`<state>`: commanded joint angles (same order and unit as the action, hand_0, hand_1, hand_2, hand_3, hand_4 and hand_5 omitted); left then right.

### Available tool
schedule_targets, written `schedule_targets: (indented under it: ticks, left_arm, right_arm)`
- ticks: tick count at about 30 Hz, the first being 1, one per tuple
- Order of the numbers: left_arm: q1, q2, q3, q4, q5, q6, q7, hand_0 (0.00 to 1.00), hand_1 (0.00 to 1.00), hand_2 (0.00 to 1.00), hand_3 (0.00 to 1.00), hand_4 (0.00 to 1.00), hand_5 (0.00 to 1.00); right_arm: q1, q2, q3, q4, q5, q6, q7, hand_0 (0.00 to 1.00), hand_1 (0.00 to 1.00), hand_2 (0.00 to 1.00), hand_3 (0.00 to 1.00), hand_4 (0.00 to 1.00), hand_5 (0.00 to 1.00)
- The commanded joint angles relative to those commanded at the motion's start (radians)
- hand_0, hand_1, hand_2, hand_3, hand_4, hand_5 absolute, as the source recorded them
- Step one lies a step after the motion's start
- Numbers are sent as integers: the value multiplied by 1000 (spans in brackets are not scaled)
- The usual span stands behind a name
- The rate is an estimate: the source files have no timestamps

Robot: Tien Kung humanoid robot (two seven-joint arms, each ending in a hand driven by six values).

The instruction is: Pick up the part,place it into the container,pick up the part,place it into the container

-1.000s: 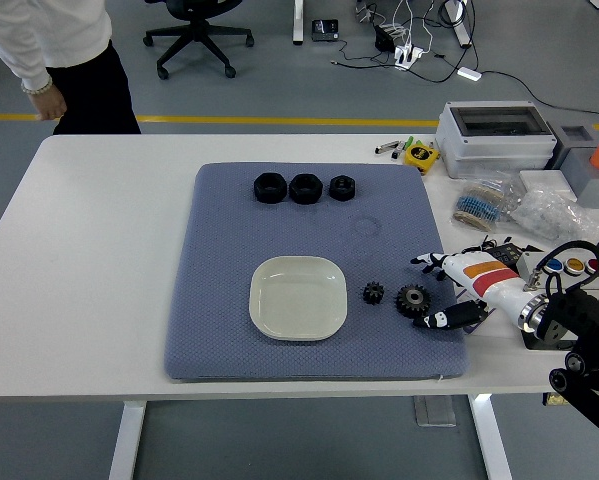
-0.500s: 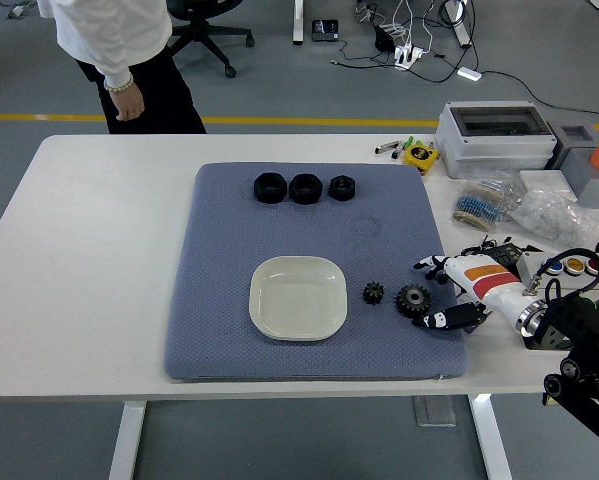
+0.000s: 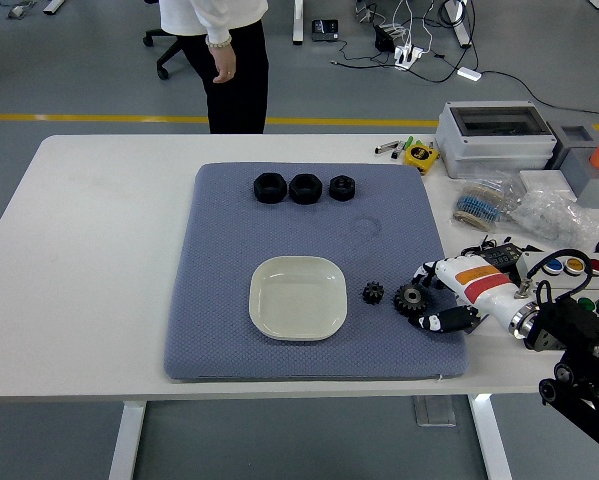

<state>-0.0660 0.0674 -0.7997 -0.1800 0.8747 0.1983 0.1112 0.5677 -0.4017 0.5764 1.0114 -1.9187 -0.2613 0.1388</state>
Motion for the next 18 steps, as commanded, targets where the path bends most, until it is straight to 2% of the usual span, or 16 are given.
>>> schedule_targets:
  ticks: [3, 4, 9, 10, 15, 16, 18]
  left_arm:
    - [0, 0, -1, 0, 1, 0, 0, 778, 722, 713, 590, 655, 616]
    - [0, 0, -1, 0, 1, 0, 0, 778, 722, 712, 590, 654, 616]
    - [0, 1, -3, 0, 4, 0, 1, 778, 722, 712, 590, 654, 616]
    - [0, 1, -4, 0, 4, 0, 1, 778, 721, 712, 589, 654, 616]
    - [0, 1, -4, 0, 5, 0, 1, 778, 721, 712, 589, 654, 616]
    - [0, 1, -4, 0, 4, 0, 1, 778, 721, 712, 589, 654, 615]
    - [0, 1, -4, 0, 4, 0, 1, 778, 721, 712, 589, 654, 615]
  right_arm:
    - [7, -7, -12, 4, -9, 2, 1, 264, 437, 562, 592, 879, 481]
    - [8, -8, -13, 5, -10, 2, 1, 229, 400, 533, 554, 853, 476]
    - [10, -13, -22, 10, -9, -3, 12, 229, 400, 533, 554, 853, 476]
    - [10, -14, -22, 12, -7, -9, 17, 111, 249, 413, 497, 790, 460]
    - [10, -15, -21, 16, 13, -33, 38, 111, 249, 413, 497, 790, 460]
    - [10, -16, -21, 17, 18, -37, 42, 67, 145, 270, 484, 753, 472]
    - [10, -17, -21, 18, 28, -42, 54, 67, 145, 270, 484, 753, 472]
